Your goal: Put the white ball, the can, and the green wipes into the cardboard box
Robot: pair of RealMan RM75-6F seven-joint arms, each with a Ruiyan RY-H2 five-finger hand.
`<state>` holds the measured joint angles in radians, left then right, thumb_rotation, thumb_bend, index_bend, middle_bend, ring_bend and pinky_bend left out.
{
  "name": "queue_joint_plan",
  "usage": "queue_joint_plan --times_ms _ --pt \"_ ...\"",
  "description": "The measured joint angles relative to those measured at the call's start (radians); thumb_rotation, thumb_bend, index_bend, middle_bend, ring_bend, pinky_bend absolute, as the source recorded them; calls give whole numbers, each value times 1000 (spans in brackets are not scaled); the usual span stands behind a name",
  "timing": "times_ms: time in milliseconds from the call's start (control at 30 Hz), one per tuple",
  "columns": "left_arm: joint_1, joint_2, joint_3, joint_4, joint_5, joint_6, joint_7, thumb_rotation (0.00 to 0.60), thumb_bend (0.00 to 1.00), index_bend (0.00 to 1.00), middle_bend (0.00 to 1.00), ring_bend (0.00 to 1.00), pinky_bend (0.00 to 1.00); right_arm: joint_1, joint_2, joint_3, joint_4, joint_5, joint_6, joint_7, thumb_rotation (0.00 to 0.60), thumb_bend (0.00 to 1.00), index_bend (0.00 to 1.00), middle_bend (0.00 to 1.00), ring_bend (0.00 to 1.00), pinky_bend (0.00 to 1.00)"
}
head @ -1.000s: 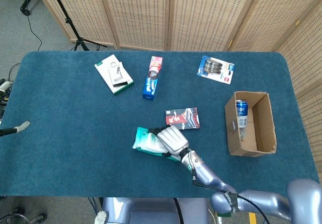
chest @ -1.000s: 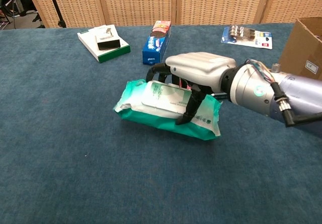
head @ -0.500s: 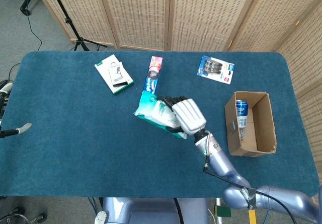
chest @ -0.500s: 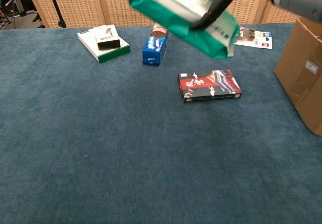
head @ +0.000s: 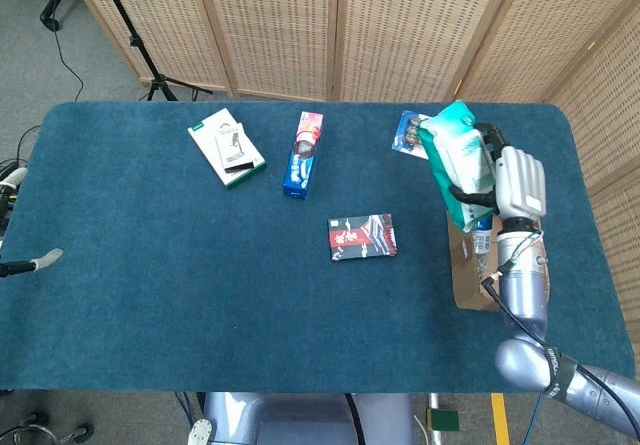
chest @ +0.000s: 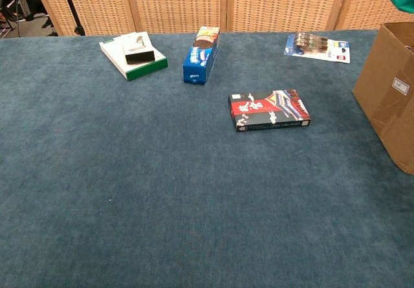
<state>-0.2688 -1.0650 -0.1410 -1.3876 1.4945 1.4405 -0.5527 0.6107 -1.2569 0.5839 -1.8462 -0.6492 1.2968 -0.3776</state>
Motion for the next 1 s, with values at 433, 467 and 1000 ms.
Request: queue_joint_plan --times_ms 433,467,1000 --pt "7 18 20 1 49 28 -60 600 0 0 0 0 165 -75 3 -96 -4 25 62 34 600 880 588 725 664 332" --pt "8 20 21 1 50 31 -64 600 0 0 0 0 165 -78 2 -102 0 21 64 35 600 878 588 725 664 332" --pt "8 28 28 -6 54 28 -64 600 0 0 0 0 165 -136 3 -191 38 -72 74 71 600 878 588 706 664 332"
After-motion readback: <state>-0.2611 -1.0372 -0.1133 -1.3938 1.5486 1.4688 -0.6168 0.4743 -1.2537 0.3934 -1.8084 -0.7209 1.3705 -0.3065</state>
